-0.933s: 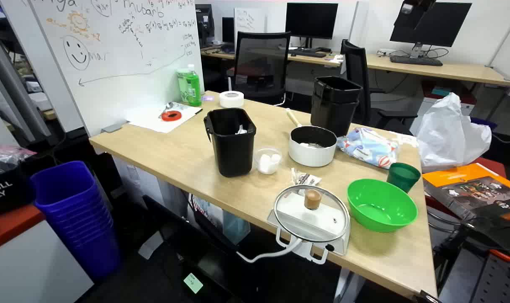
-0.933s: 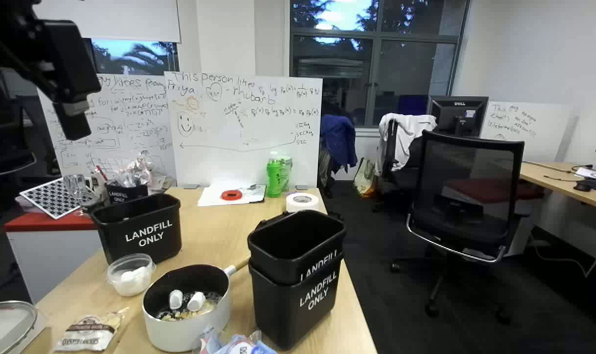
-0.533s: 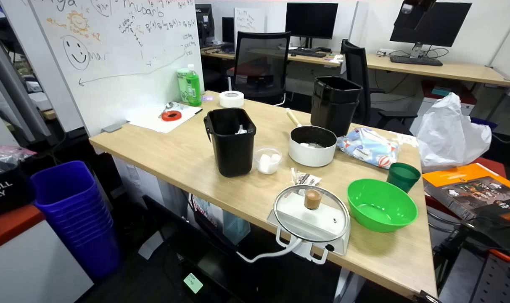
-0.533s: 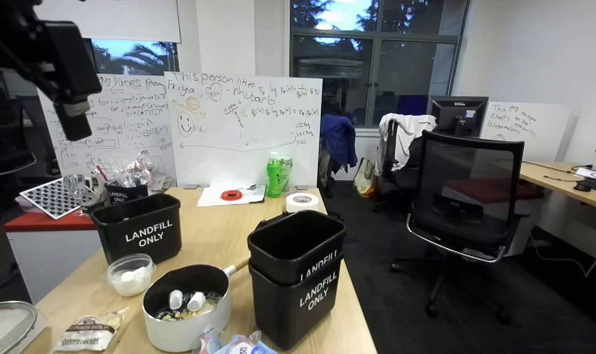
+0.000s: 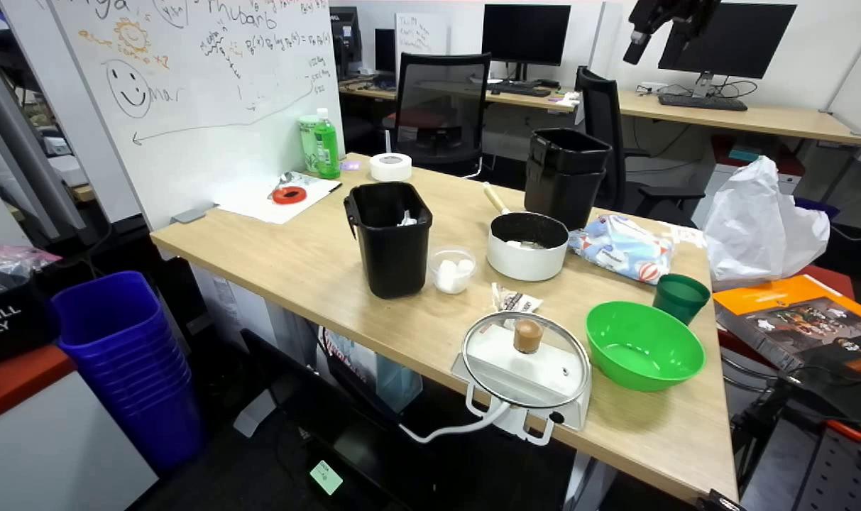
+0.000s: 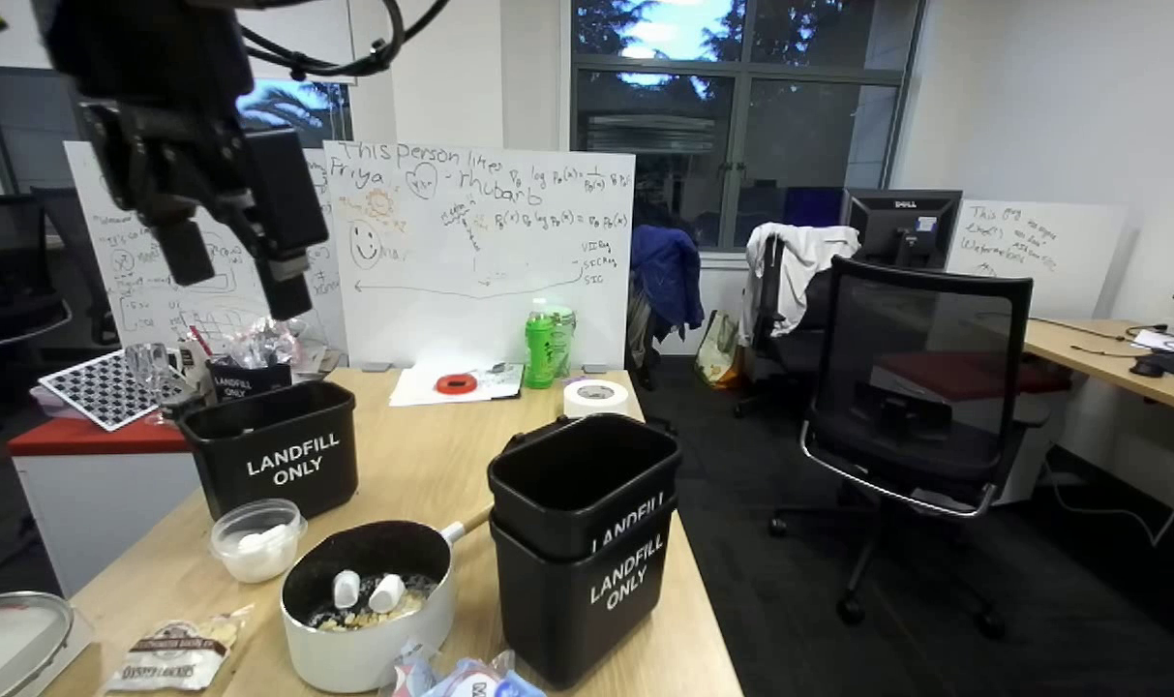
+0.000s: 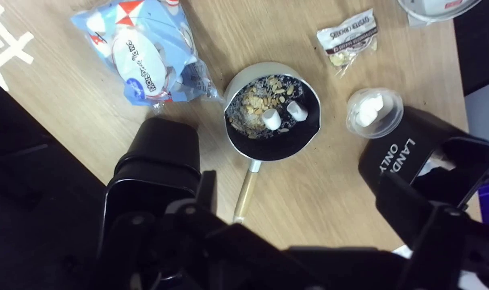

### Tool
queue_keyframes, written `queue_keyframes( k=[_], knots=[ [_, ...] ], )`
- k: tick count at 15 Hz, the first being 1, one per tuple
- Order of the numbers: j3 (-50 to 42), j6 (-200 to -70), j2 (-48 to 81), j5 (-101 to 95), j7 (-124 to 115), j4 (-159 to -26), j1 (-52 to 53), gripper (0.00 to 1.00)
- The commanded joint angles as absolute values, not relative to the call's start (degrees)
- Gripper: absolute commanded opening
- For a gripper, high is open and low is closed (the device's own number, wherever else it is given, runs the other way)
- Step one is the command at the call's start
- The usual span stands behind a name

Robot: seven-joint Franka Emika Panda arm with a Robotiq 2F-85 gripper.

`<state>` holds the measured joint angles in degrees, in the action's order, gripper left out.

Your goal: Remove the black bin from the other black bin

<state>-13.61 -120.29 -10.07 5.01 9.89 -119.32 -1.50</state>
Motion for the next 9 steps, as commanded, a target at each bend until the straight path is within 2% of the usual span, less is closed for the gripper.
queue_keyframes(
  k=[1,5,8,9],
  knots=[
    [-11.98,-122.43,-2.76,7.08,3.20,-113.80,-4.11,1.00],
    [-11.92,-127.08,5.32,6.31,-4.14,-109.32,-5.53,1.00],
    [-12.14,-125.41,10.44,6.87,-11.18,-106.08,-6.56,1.00],
    [-11.72,-127.00,7.94,5.80,-7.85,-108.94,-6.61,1.00]
  ],
)
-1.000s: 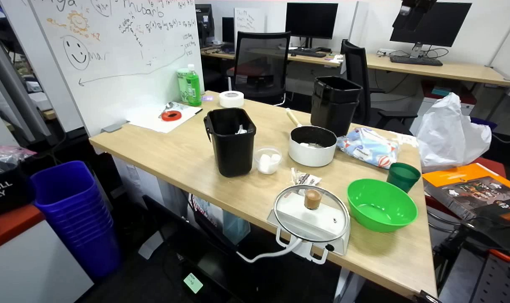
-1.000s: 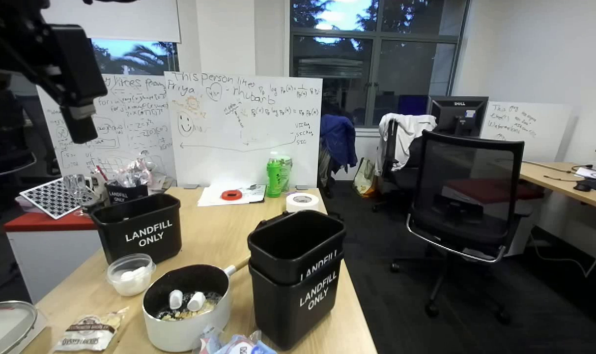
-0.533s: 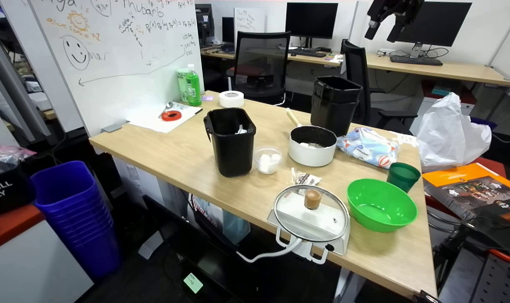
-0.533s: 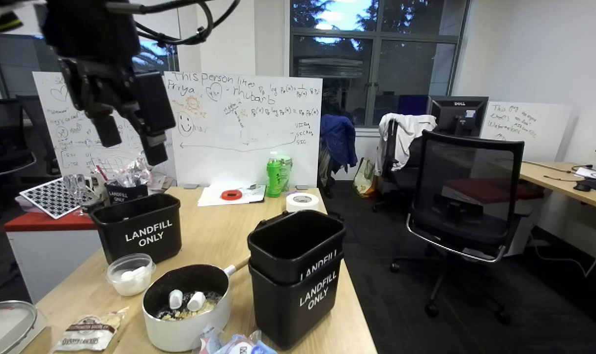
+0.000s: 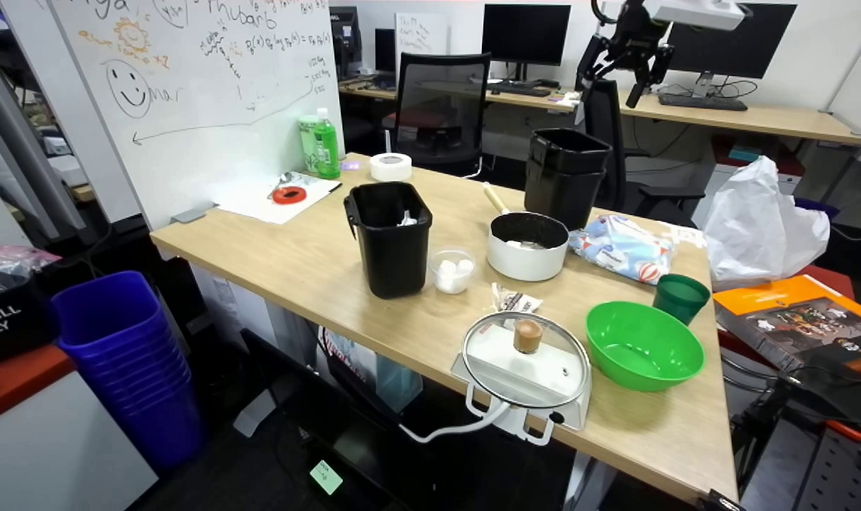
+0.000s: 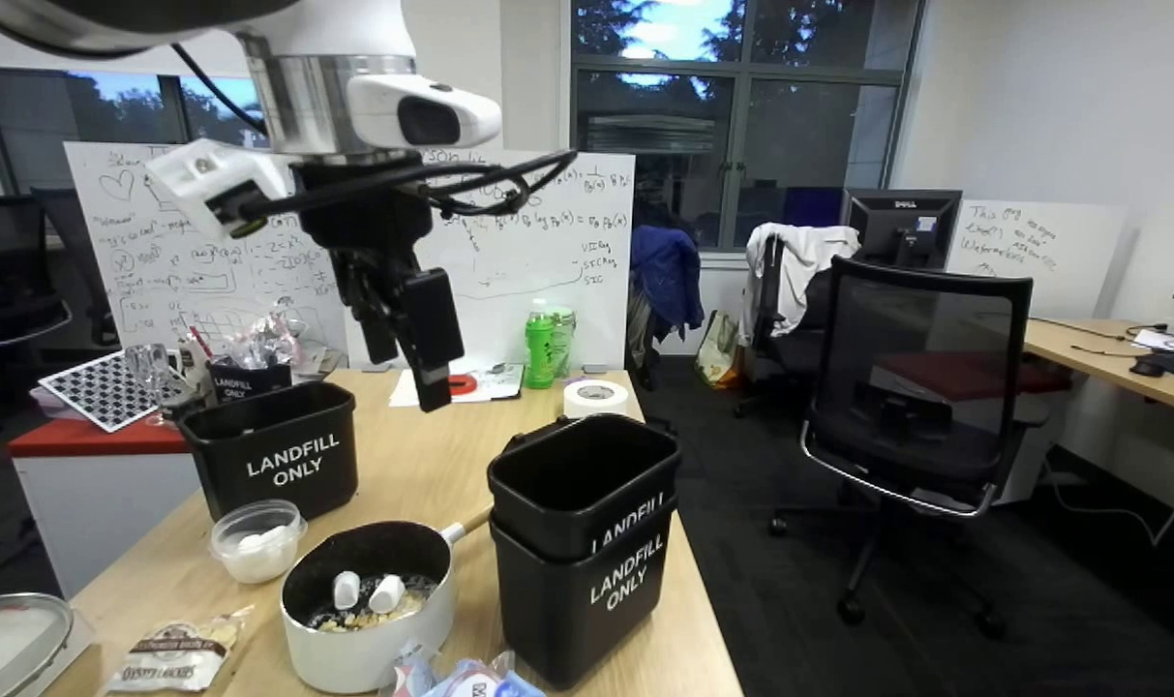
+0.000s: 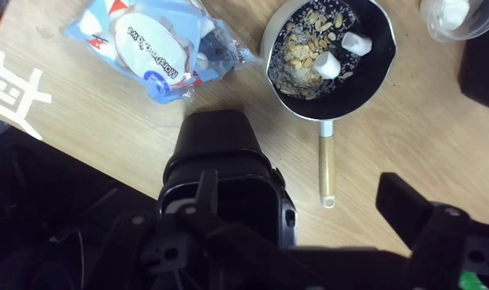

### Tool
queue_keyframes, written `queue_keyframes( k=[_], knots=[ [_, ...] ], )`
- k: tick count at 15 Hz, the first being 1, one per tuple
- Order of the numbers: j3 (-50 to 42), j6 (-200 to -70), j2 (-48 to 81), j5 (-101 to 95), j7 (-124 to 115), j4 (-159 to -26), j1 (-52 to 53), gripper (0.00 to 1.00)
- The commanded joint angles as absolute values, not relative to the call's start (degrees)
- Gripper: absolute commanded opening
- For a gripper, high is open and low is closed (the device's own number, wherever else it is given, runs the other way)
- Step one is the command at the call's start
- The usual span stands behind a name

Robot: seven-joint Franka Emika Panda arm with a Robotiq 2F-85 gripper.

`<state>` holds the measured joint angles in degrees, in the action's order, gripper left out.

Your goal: Remove the black bin from the other black bin

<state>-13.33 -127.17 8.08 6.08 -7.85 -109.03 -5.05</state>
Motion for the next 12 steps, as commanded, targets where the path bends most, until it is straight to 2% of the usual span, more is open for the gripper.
queue_keyframes(
  k=[1,6,12],
  knots=[
    [-11.72,-127.02,9.05,5.69,-8.46,-108.41,-6.75,1.00],
    [-11.48,-126.98,8.30,5.72,-8.42,-108.35,-6.73,1.00],
    [-13.02,-128.04,10.23,5.57,-27.09,-107.77,-7.13,1.00]
  ],
)
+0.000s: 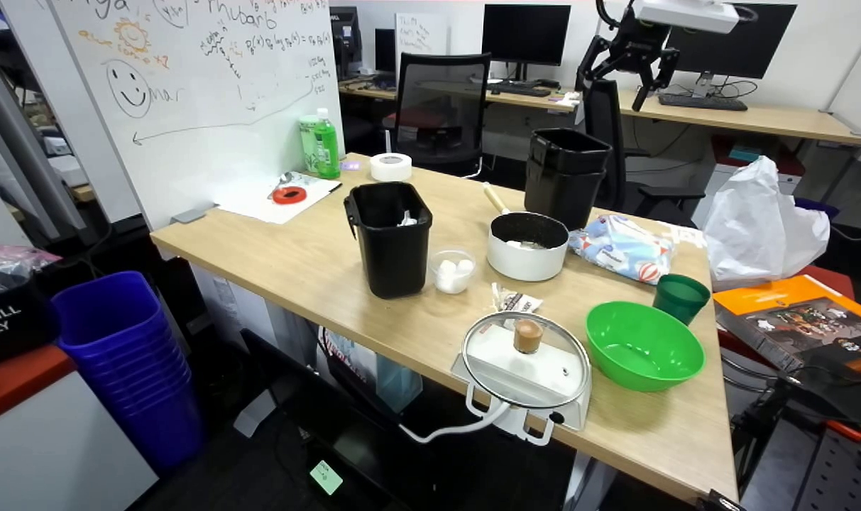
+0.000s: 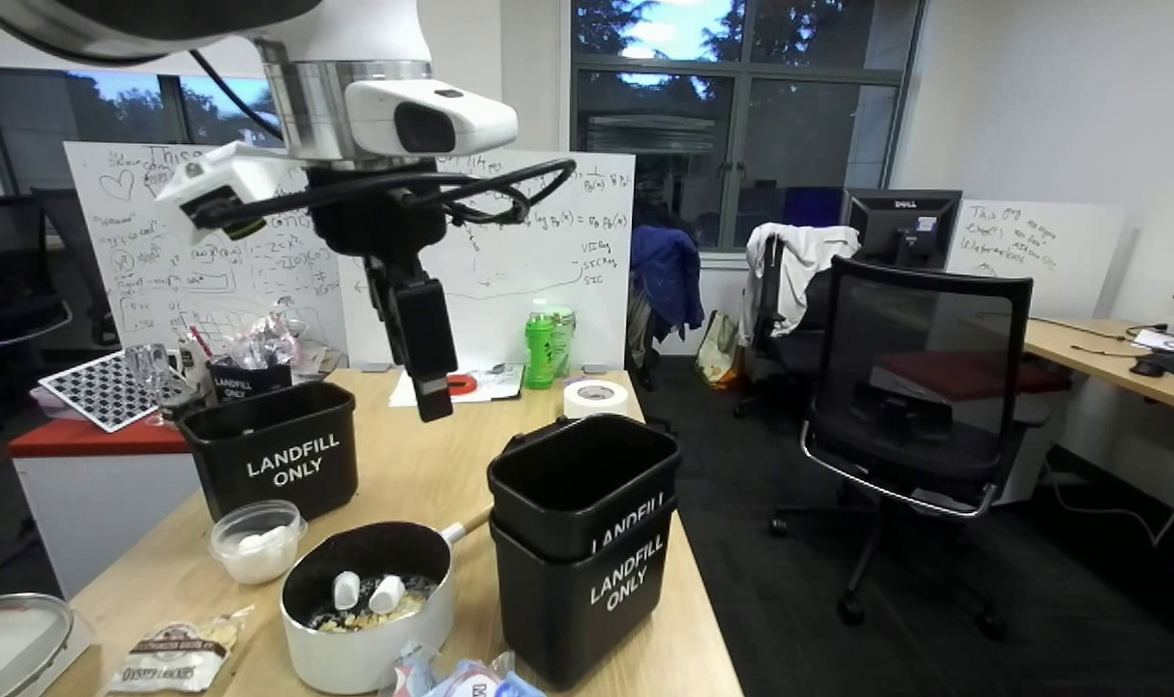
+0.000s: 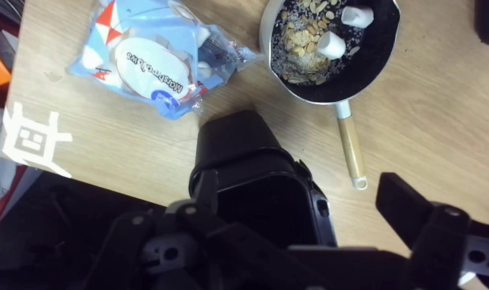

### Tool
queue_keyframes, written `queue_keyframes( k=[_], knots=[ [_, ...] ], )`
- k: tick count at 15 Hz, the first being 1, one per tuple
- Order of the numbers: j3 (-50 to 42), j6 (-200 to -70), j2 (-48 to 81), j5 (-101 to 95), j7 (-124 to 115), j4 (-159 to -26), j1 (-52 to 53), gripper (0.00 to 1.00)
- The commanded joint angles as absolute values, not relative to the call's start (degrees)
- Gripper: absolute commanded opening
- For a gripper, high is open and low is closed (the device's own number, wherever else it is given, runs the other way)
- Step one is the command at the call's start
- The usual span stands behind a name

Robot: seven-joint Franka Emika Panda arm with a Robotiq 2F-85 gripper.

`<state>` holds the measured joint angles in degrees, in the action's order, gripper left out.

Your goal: Remove the black bin from the other black bin

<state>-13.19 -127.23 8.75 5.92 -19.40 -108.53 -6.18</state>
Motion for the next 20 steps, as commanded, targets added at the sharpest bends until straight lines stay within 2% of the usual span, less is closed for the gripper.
queue_keyframes(
  k=[1,11,18,20],
  knots=[
    [-13.25,-127.79,10.82,5.53,-30.29,-107.63,-7.26,1.00],
    [-14.06,-131.00,21.13,7.79,-60.23,-102.67,-6.78,1.00],
    [-13.71,-132.63,24.79,7.62,-69.76,-100.81,-6.94,1.00],
    [-13.92,-133.40,25.15,6.88,-71.21,-100.70,-6.72,0.74]
  ],
)
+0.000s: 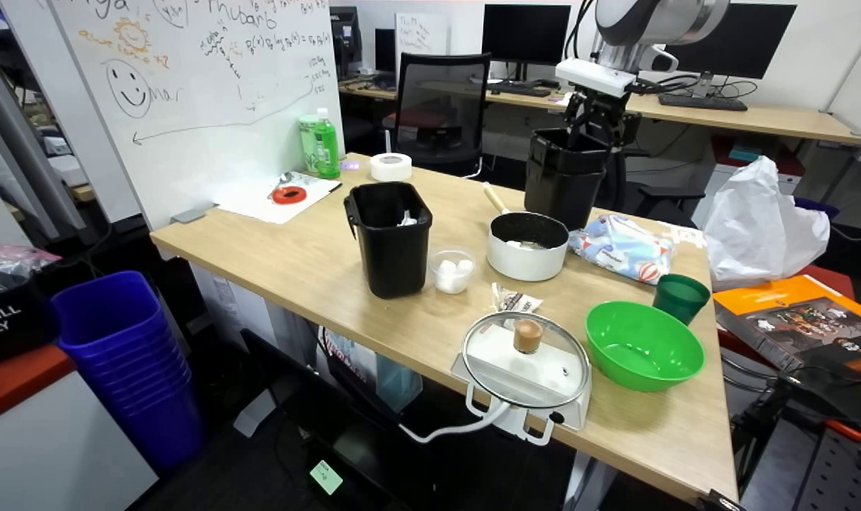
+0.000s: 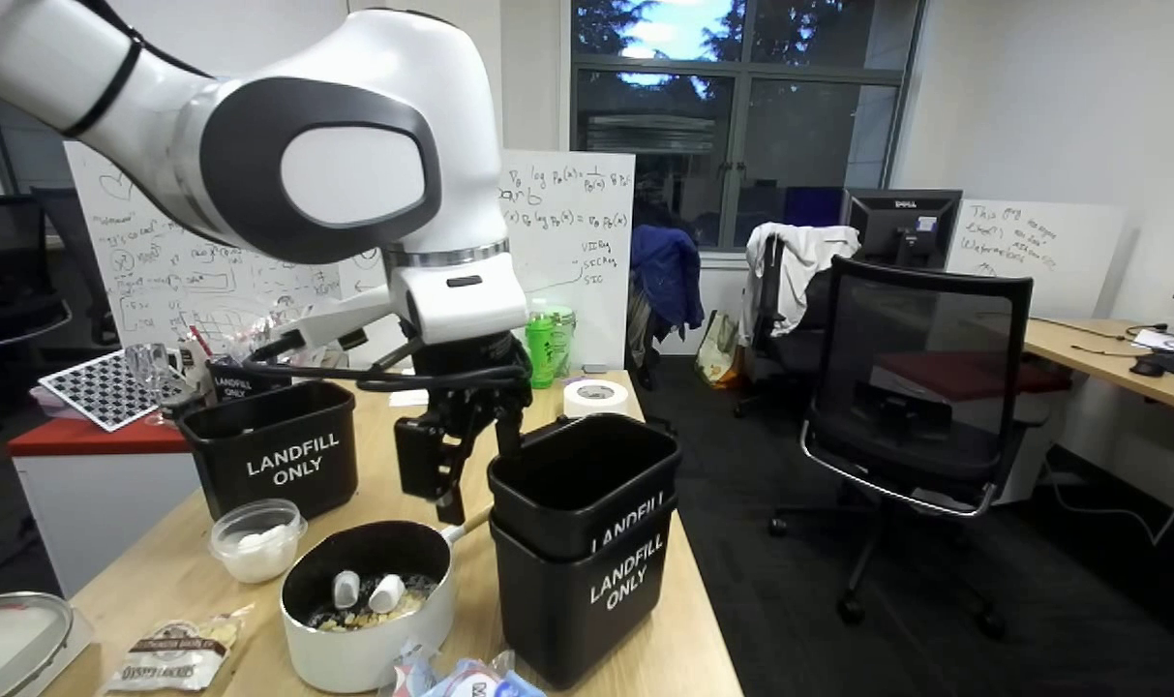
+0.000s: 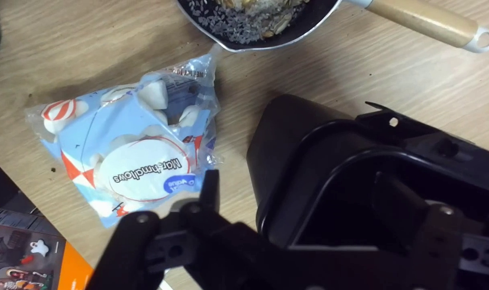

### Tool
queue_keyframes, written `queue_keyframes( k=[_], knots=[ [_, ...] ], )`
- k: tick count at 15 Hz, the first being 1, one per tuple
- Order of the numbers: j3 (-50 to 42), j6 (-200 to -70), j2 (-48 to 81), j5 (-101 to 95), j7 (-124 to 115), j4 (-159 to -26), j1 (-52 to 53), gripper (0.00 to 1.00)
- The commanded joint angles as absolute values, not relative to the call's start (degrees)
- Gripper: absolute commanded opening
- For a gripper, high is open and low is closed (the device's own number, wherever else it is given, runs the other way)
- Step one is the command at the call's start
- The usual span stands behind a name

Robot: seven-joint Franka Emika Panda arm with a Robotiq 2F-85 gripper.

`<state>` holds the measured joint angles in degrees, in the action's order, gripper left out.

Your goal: Remove the black bin from the other black bin

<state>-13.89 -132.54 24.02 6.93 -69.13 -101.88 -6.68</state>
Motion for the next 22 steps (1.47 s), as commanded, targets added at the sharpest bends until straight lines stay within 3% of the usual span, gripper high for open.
queue_keyframes(
  k=[1,9,11,22],
  knots=[
    [-13.98,-133.62,25.46,6.77,-71.74,-100.50,-6.72,0.68],
    [-13.84,-134.38,26.30,6.48,-73.66,-99.72,-6.78,0.09],
    [-13.75,-134.33,26.32,6.63,-73.48,-99.43,-6.85,0.00],
    [-13.08,-134.11,25.33,8.66,-72.82,-97.31,-7.86,0.02]
  ],
)
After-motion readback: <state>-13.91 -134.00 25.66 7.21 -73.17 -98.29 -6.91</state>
